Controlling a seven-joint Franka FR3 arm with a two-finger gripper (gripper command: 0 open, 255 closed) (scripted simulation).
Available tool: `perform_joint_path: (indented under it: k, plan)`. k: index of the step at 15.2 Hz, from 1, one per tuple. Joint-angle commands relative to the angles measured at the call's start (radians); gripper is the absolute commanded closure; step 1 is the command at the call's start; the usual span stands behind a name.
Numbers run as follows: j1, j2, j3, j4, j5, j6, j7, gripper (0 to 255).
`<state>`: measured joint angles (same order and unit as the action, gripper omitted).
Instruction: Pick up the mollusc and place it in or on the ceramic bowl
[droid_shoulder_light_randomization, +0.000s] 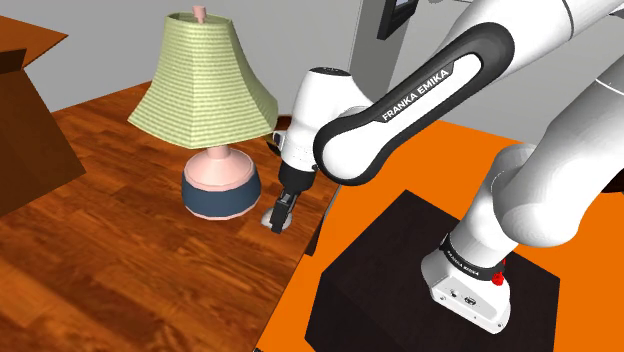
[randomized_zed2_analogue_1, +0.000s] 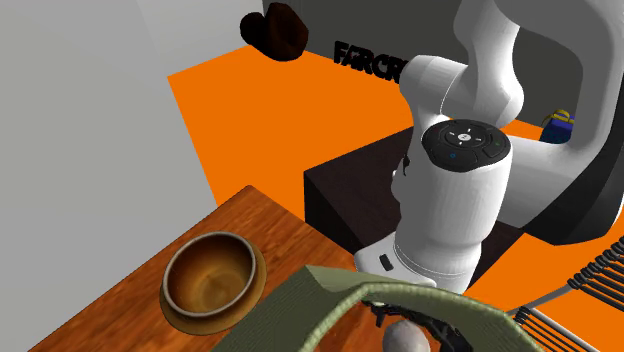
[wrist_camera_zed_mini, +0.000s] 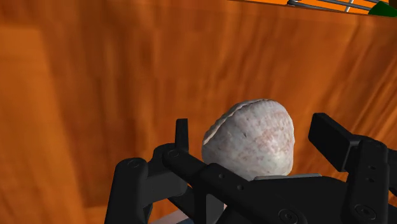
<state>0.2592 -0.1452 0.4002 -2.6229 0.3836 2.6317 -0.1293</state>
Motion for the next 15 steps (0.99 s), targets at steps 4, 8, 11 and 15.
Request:
perform_joint_path:
  k: [4, 8, 11, 15]
  plan:
    - [0.000, 0.000, 0.000, 0.000, 0.000, 0.000, 0.000, 255]
    - [0.000, 0.000, 0.000, 0.000, 0.000, -0.001, 0.000, 255]
    - [0.000, 0.000, 0.000, 0.000, 0.000, -0.001, 0.000, 255]
    - [-0.001, -0.052, -0.006, 0.015, -0.002, -0.067, 0.007, 255]
